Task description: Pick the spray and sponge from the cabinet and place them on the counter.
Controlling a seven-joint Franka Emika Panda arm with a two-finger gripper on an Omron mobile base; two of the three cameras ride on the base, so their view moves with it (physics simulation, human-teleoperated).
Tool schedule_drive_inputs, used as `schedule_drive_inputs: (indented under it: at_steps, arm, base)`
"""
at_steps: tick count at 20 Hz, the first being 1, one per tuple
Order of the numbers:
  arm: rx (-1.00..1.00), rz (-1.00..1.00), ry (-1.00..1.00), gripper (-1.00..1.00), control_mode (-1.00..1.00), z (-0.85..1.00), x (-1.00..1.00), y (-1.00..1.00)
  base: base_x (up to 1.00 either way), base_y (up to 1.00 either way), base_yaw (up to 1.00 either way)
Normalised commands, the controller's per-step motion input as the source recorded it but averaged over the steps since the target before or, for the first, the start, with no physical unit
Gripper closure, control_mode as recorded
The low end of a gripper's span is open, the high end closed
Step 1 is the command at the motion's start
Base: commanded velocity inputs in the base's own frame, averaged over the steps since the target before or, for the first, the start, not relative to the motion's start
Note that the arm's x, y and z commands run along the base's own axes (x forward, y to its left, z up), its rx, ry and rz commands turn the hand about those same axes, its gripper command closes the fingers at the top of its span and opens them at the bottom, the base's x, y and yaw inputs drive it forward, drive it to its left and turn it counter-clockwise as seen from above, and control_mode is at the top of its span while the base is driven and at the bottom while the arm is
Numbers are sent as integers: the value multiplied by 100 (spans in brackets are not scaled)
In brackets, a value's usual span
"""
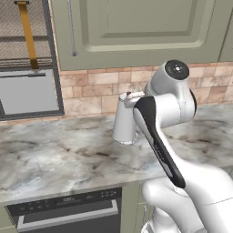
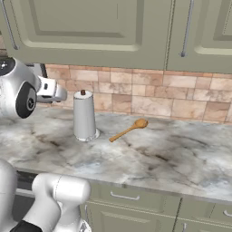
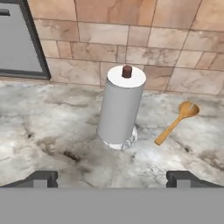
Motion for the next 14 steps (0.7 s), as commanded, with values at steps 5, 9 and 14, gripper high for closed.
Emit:
schedule_drive_inputs:
  at_steps: [5,9,14]
  arm:
    - [5,5,-5,-100,-100,31,-16,23]
    - [6,8,0,-100,-100,29,-9,27]
    - [5,12,-4,-100,-100,29,-13,30]
  base:
    - [0,0,0]
    - [0,0,0]
    - [0,0,0]
